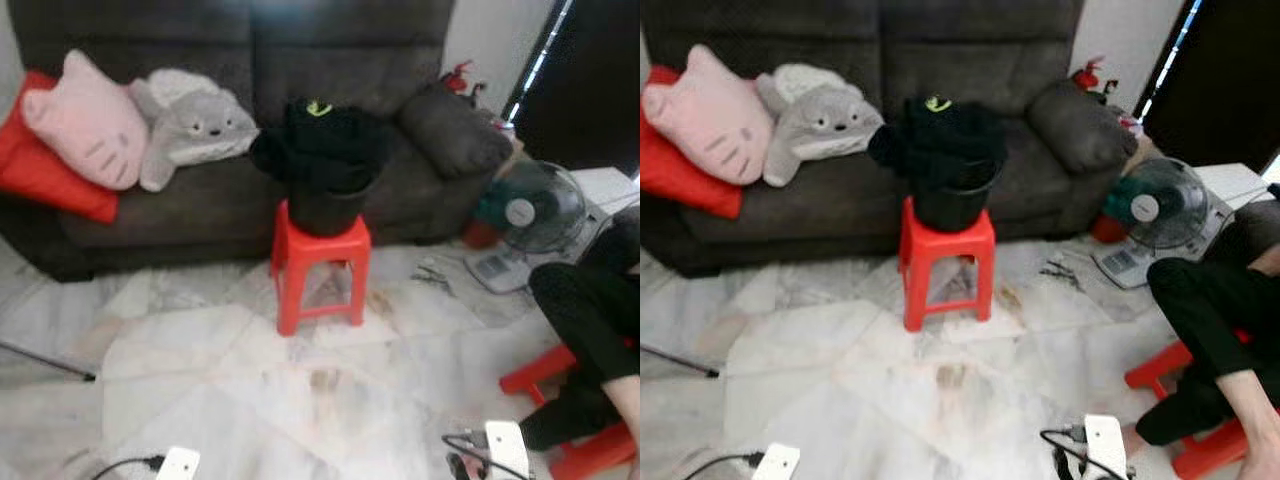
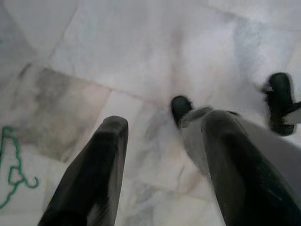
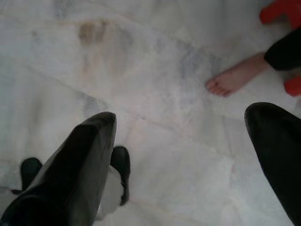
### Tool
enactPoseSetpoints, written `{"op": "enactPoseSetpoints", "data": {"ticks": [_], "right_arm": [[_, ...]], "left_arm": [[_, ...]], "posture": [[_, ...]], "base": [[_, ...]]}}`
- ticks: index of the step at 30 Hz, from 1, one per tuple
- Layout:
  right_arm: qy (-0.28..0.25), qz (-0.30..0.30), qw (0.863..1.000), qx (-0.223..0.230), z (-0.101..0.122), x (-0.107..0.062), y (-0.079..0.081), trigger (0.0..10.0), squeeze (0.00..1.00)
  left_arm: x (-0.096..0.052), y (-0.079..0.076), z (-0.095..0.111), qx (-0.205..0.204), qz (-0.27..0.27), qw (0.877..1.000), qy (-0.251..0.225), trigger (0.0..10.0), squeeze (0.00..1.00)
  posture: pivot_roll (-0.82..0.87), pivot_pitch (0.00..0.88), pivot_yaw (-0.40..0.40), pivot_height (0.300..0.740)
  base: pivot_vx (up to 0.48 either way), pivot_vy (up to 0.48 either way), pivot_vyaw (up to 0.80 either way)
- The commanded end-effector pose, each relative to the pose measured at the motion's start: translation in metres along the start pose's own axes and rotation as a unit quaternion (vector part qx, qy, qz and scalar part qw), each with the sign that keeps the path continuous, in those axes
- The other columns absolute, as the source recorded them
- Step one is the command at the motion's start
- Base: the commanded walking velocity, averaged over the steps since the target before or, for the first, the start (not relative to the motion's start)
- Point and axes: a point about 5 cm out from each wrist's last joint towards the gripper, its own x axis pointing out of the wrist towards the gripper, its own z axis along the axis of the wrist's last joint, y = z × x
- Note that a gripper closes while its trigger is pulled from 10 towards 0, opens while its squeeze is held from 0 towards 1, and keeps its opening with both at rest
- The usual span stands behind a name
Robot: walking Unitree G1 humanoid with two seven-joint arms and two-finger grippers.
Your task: Hang hanger
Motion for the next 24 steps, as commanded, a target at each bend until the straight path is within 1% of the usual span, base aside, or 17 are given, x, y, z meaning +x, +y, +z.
{"op": "enactPoseSetpoints", "data": {"ticks": [1,10,20,22,24], "right_arm": [[-0.015,0.001,1.0,0.004,0.0085,0.0018,0.0013,10.0,0.0],[-0.017,0.004,1.0,0.005,0.0085,0.0018,0.002,10.0,0.0],[-0.017,0.008,1.0,-0.009,0.0095,0.002,0.0024,10.0,0.0],[-0.019,0.008,1.0,-0.013,0.01,0.002,0.0023,10.0,0.0],[-0.021,0.006,1.0,-0.015,0.0106,0.002,0.002,10.0,0.0]], "left_arm": [[-0.0018,0.0042,-0.0099,-0.002,0.004,1.0,0.017,10.0,0.0],[-0.0019,0.0047,-0.0103,-0.001,0.004,1.0,0.018,10.0,0.0],[-0.0019,0.0053,-0.0102,0.001,0.003,1.0,0.018,10.0,0.0],[-0.0019,0.0053,-0.0101,0.001,0.003,1.0,0.018,10.0,0.0],[-0.0019,0.0053,-0.0099,0.001,0.003,1.0,0.018,10.0,0.0]], "posture": [[-0.03,0.015,-0.067,0.74],[-0.03,0.019,-0.065,0.74],[-0.03,0.028,-0.064,0.74],[-0.03,0.028,-0.064,0.74],[-0.03,0.033,-0.063,0.74]], "base": [[0.244,0.0,0.0],[0.244,0.0,0.0],[0.242,0.0,0.0],[0.24,0.0,0.4],[0.24,0.0,0.8]]}}
